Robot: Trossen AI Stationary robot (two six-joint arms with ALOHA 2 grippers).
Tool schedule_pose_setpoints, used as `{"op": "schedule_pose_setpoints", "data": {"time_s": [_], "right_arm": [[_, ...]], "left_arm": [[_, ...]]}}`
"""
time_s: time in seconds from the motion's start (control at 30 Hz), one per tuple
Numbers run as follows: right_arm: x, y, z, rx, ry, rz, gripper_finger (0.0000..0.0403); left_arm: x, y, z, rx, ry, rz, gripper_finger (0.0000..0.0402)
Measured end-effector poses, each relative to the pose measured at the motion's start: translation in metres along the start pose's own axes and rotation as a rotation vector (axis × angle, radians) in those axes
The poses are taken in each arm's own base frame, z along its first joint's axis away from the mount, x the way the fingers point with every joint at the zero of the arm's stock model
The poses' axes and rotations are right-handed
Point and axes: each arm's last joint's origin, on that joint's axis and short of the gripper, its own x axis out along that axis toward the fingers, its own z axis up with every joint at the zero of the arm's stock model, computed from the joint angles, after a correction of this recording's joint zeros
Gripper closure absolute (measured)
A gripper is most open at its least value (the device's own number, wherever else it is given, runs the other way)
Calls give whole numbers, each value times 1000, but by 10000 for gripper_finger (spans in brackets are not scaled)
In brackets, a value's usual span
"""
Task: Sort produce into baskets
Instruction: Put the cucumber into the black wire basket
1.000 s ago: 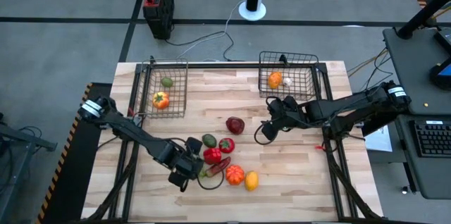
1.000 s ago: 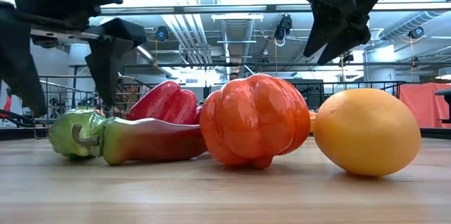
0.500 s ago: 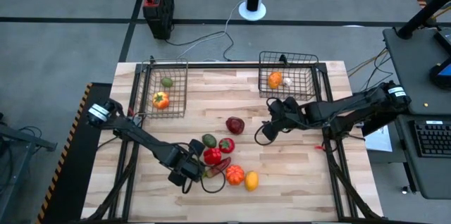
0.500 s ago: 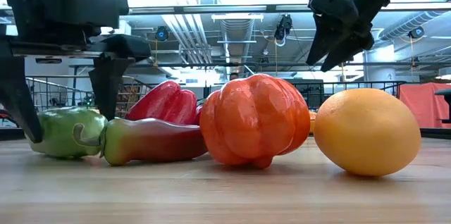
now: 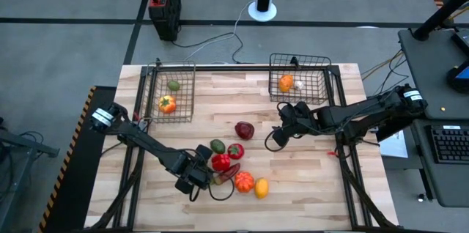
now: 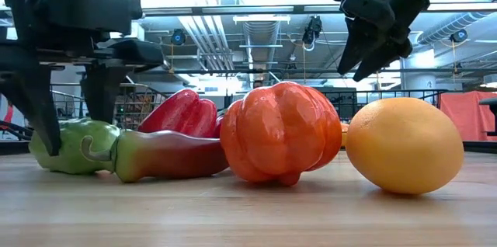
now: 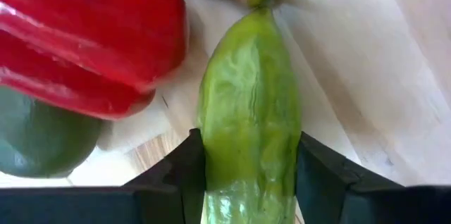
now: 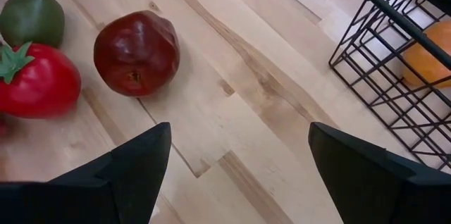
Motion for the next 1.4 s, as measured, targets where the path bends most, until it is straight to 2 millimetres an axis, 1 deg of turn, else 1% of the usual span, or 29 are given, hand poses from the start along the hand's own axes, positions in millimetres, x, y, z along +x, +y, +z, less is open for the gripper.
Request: {"op": "schedule_pose_setpoints", "data": {"time_s": [0.1,0.17,0.23,0.3,0.4,0.5,0.6,0.67,0.73,0.83,0.93,1.07,1.17,1.27,1.4], "right_arm": [[0,0,0,0,-1,1,76],[0,0,0,-1,-2,2,76],[0,0,0,-2,-3,2,76],[0,0,1,-2,-5,4,76],[0,1,2,-3,-16,13,76],[0,2,2,-3,-18,15,76],[0,2,2,-7,-19,16,76],[0,2,2,-6,-20,17,76],[0,3,3,-8,-30,25,76],[0,4,5,-10,-51,42,76],[0,5,6,-16,-61,49,76],[0,6,7,-20,-68,54,76],[0,6,7,-21,-69,54,76],[0,6,7,-22,-68,54,76],[0,6,7,-25,-68,54,76]], "left_arm": [[-9,2,1,-28,19,-6,255],[-23,4,2,-45,36,-5,253],[-39,8,3,-61,34,6,247],[-60,13,3,-73,-2,49,245],[-95,25,-3,-97,-74,180,244],[-129,39,-19,-160,-127,340,243],[-160,58,-41,-299,-194,519,242],[-175,72,-57,-419,-241,595,242],[-184,87,-75,-549,-268,638,242],[-189,112,-102,-775,-272,724,243],[-191,134,-128,-970,-238,780,243],[-186,163,-156,-1214,-191,702,244],[-177,182,-177,-1409,-155,614,244],[-163,197,-195,-1464,-83,574,244],[-142,210,-211,-1506,-51,496,244]]}}
